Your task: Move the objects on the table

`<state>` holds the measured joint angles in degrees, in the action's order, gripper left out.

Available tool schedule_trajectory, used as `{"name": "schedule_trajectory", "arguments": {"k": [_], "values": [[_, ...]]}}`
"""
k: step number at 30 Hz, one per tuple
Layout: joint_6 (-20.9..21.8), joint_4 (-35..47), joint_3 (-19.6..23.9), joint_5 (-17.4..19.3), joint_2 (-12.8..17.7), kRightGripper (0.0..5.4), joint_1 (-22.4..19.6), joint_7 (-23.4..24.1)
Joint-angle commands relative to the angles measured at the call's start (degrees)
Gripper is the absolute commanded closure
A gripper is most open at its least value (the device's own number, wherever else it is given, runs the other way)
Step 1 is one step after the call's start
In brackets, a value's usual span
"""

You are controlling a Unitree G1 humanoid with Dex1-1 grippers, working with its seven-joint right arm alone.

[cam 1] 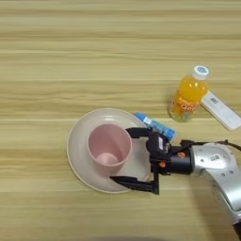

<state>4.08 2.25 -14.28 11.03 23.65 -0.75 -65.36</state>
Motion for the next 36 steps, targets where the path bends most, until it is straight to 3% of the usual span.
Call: {"name": "schedule_trajectory", "arguments": {"k": [1, 15, 23, 36], "values": [[0.38, 1.47, 0.17, -0.18, -0.78, 0.03, -3.5, 2.87], [0.53, 0.7, -2.0, -0.89, -3.16, 0.03, -3.65, 4.9], [0.44, 0.79, -2.25, -0.53, -3.55, 1.11, -3.68, 4.99], [-0.9, 2.44, -0.63, 2.11, -4.13, 1.16, -4.52, 5.65]]}}
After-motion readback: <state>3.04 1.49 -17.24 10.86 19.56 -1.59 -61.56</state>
